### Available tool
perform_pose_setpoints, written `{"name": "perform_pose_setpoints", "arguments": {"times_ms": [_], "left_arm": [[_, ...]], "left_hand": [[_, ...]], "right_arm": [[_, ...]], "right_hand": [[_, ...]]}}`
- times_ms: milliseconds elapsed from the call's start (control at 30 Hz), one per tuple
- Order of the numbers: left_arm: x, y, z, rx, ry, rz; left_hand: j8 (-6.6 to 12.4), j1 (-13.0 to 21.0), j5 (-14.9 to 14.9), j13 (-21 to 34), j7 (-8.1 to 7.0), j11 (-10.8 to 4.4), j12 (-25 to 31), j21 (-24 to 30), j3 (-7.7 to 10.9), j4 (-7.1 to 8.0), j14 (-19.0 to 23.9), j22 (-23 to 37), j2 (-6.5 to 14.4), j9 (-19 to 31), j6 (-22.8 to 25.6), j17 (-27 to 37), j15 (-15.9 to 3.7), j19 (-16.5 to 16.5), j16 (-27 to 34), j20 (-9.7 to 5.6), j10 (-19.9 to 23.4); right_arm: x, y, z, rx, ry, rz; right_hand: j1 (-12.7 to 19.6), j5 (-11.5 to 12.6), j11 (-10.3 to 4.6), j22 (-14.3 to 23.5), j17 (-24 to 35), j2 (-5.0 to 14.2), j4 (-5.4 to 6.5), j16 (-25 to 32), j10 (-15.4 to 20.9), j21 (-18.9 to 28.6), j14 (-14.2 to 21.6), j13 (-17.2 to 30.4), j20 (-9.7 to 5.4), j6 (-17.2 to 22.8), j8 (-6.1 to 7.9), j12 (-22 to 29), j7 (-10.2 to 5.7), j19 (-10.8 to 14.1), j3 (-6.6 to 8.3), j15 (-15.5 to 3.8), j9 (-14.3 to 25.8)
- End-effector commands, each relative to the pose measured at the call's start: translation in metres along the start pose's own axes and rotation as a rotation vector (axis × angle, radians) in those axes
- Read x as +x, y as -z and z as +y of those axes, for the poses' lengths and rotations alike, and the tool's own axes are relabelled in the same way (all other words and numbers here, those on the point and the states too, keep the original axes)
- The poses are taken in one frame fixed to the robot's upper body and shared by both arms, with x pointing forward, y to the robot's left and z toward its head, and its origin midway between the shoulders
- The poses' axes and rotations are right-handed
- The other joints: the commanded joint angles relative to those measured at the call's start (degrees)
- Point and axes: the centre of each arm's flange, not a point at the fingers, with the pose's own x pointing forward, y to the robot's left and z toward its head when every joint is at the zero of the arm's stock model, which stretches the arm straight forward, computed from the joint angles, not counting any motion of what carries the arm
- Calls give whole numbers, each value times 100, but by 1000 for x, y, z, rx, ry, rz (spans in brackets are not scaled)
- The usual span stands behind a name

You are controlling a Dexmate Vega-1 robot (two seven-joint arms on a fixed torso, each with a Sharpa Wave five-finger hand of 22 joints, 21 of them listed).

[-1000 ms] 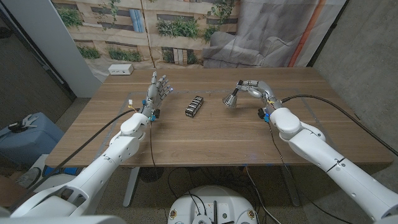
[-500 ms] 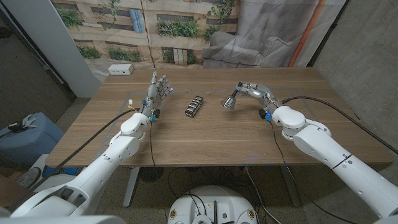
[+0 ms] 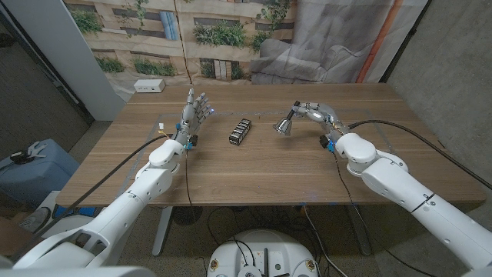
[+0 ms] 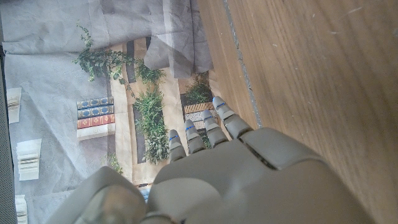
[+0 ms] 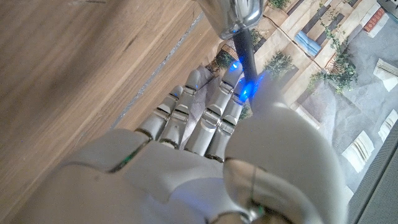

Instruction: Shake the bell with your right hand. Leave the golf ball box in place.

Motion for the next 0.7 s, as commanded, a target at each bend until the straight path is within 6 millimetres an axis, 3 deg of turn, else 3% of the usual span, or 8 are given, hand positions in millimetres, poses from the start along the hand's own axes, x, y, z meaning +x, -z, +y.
{"name": "perform_pose_setpoints", "arguments": {"times_ms": [33, 400, 700], "left_arm": [[0, 0, 0, 0, 0, 0], [0, 0, 0, 0, 0, 0], [0, 0, 0, 0, 0, 0]], "left_hand": [[33, 10, 37, 28, -45, -34, 32, 40, 0, 39, 48, 32, 57, 25, 1, 26, -561, 47, 32, 8, 18], [33, 10, 37, 29, -45, -49, 31, 40, 1, 39, 46, 32, 57, 25, 1, 26, -562, 46, 31, 6, 14], [33, 10, 37, 28, -45, -30, 33, 39, 1, 39, 44, 32, 58, 25, 2, 26, -562, 45, 30, 5, 19]], "right_arm": [[-6, -3, 5, -126, 84, -110], [-8, -5, 11, -219, 171, -196], [-9, -8, 15, -328, 249, -258]], "right_hand": [[155, 26, -7, 10, 36, -80, -91, 70, 53, 21, 43, 3, -231, 98, 5, -21, -98, 30, 26, -911, 18], [364, 18, -23, 11, 99, -120, -253, 151, 46, 48, 87, 0, -267, 80, -15, -41, -141, 116, 47, -915, 22], [439, 8, -24, 13, 133, -136, -286, 196, 49, 62, 115, 1, -307, 81, -19, -45, -149, 170, 44, -916, 28]]}}
